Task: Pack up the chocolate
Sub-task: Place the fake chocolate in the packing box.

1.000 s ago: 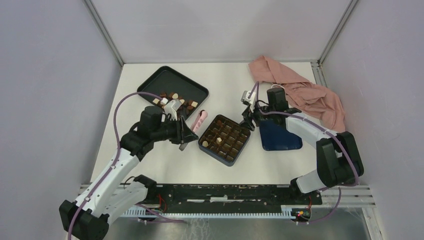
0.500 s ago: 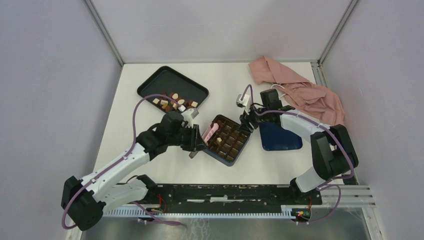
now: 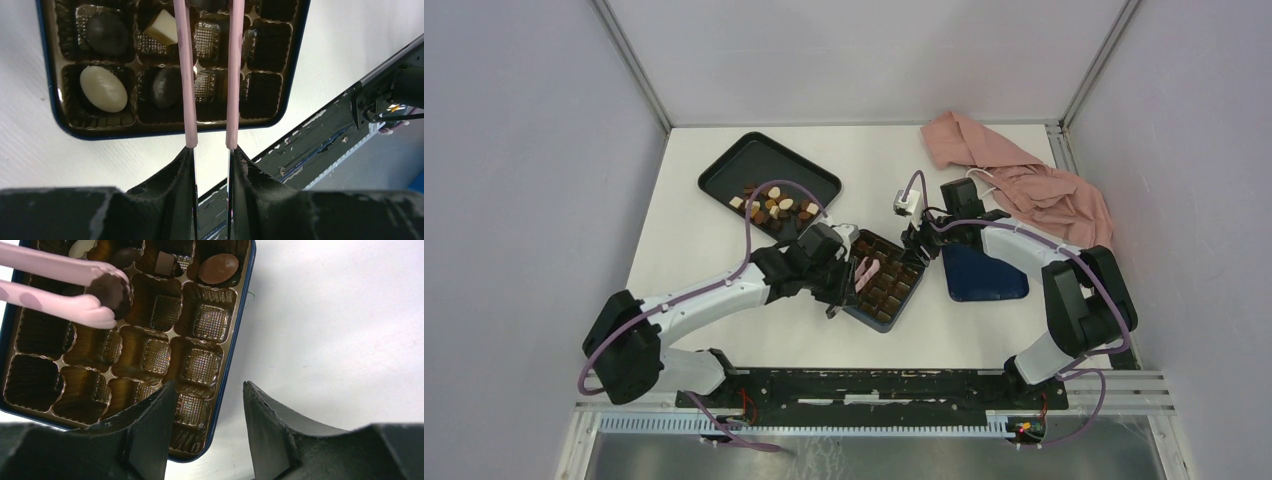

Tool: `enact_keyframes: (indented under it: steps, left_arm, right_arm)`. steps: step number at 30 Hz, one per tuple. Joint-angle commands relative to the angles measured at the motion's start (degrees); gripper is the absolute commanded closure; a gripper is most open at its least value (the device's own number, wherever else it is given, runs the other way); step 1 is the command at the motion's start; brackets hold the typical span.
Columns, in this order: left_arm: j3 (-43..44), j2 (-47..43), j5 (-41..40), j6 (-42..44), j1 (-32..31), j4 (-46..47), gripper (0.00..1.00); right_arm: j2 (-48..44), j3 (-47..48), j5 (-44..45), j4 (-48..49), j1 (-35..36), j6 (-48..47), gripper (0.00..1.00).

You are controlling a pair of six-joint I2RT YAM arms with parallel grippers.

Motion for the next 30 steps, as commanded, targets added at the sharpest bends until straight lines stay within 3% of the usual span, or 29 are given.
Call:
enact_keyframes:
  steps: [1, 9, 24, 30]
  left_arm:
    - [5.01, 2.89, -4.91, -0.42, -1.83, 0.06, 0.95]
    - [8.09, 7.14, -8.8, 0.14, -3.14, -3.86, 0.9]
    - [10.89, 10.58, -11.14, 1.12, -3.58, -5.27, 0.63]
    - [11.56, 10.36, -11.52, 1.12, -3.61, -5.58, 0.59]
  right_arm:
    - [-0.76, 2.55, -0.26, 0.12, 0.28, -0.4, 0.42]
    - [-1.32, 2.71, -0.85, -0.37, 0.26, -0.67, 0.41]
    - [-1.8, 2.81, -1.79, -0.78, 0.12, -1.0, 0.4]
    - [-2.14, 2.9, -2.3, -0.95, 0.17, -1.13, 0.4]
